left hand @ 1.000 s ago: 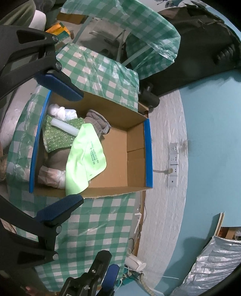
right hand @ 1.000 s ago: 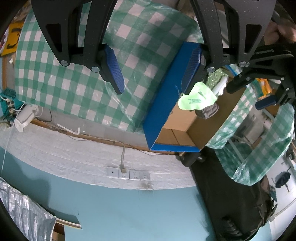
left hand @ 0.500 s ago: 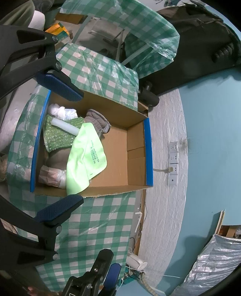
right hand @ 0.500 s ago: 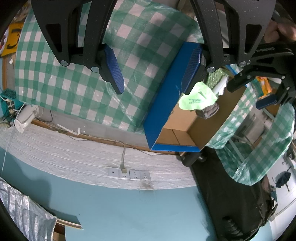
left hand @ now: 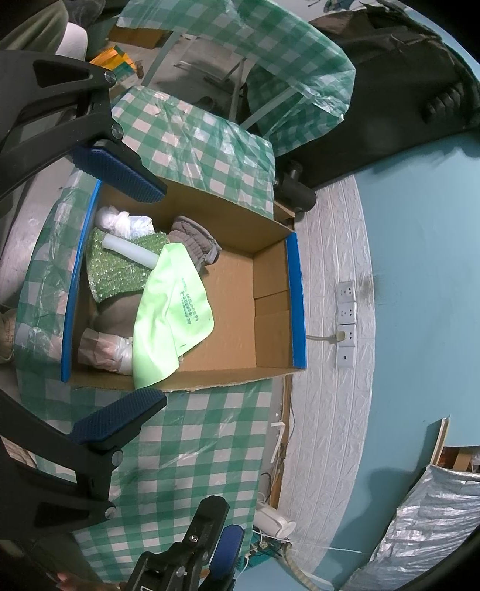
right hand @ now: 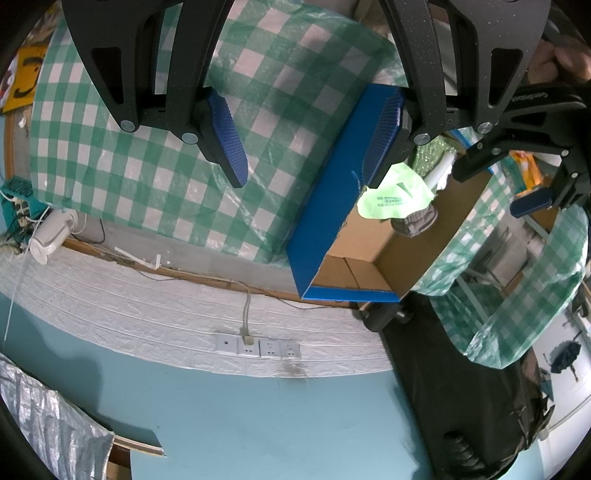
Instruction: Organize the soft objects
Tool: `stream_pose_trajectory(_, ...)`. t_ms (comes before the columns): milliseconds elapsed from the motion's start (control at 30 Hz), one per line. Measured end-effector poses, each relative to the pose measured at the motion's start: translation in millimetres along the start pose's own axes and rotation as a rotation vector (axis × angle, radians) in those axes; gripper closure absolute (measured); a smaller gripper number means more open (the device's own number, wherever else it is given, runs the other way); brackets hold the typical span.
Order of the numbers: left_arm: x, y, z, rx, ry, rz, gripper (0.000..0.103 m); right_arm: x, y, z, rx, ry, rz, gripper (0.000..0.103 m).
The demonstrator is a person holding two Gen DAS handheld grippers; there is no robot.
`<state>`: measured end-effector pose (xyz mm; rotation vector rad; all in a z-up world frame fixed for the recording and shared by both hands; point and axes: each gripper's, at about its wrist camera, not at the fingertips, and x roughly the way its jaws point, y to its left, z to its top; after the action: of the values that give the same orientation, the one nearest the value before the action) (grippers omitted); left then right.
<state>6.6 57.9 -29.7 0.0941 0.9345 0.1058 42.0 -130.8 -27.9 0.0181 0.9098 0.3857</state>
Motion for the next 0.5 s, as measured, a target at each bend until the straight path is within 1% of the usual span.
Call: stream_pose_trajectory(500, -0.7, -3.2, -1.6, 0.004, -0.001, -0.006, 0.002, 0.0, -1.2, 0.0, -0.001, 0.000, 0.000, 0.039)
